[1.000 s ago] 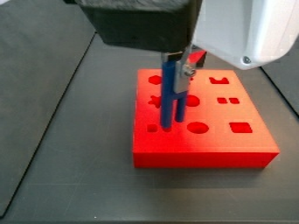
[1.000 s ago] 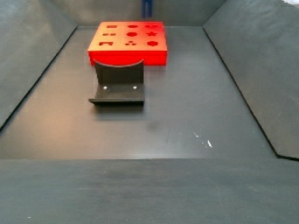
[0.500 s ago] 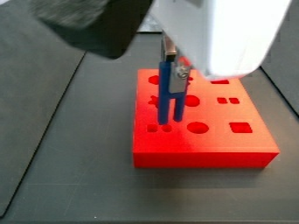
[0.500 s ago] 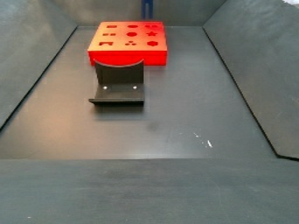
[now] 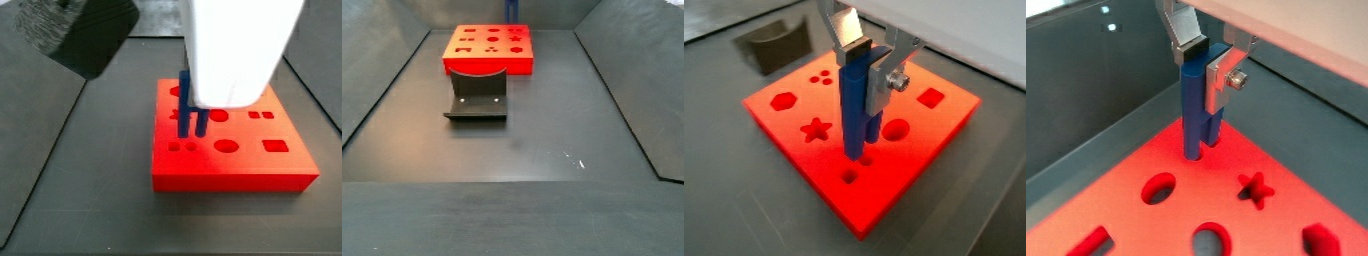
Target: Insert the square-circle object.
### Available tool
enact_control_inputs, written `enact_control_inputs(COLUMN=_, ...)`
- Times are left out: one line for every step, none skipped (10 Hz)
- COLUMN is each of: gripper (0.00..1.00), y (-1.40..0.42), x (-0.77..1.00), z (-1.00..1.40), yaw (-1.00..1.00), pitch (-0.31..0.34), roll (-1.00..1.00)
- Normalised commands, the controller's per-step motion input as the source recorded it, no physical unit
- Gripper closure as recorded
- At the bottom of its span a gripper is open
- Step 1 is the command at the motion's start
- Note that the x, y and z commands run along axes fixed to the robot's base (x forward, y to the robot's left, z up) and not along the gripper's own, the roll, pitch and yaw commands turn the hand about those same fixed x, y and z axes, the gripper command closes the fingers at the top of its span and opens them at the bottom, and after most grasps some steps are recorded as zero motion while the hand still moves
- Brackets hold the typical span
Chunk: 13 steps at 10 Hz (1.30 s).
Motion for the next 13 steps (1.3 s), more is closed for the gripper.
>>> enact_control_inputs(gripper=1.00, y=-0.03, x=0.00, z=0.00, yaw=0.00, pitch=0.016, roll=0.02)
enact_control_inputs(gripper=1.00, y=-0.01, x=0.00, z=-0.03, yaw=0.00, pitch=0.000, roll=0.01)
enact_control_inputs(gripper=1.00, y=-0.05, x=0.00, z=-0.12, yaw=0.01, pitch=0.000, roll=0.02)
enact_control_inputs(gripper=1.00, y=-0.04, x=-0.03, z=-0.24, yaw=0.00, pitch=0.000, roll=0.00)
enact_control_inputs(gripper=1.00, y=-0.03, x=-0.12, z=-0.13, yaw=-0.03, pitch=0.000, roll=-0.10)
enact_control_inputs(gripper=1.00, y=0.00, x=-0.15, z=0.00, yaw=-0.08, pitch=0.000, roll=-0.20)
enact_control_inputs(gripper=1.00, y=0.00, x=-0.13, z=0.00, yaw=-0.09, pitch=0.000, roll=-0.26)
enact_control_inputs(gripper=1.00, y=0.00, x=-0.03, z=0.00, yaw=-0.06, pitch=-0.019, roll=-0.30)
enact_control_inputs(gripper=1.00, y=0.00, x=0.00, z=0.00, yaw=-0.04, pitch=-0.034, roll=-0.32)
enact_control_inputs(gripper=1.00, y=0.01, x=0.02, z=0.00, yaw=-0.08, pitch=-0.057, roll=-0.34)
enact_control_inputs(gripper=1.00, y=0.00, x=0.00, z=0.00, yaw=-0.07, pitch=0.000, roll=-0.16)
enact_control_inputs(gripper=1.00, y=0.00, x=0.00, z=0.00, yaw=-0.06, pitch=0.007, roll=0.00)
enact_control_inputs(gripper=1.00, y=0.00, x=0.05, z=-0.06, yaw=-0.07, pitch=0.004, roll=0.03)
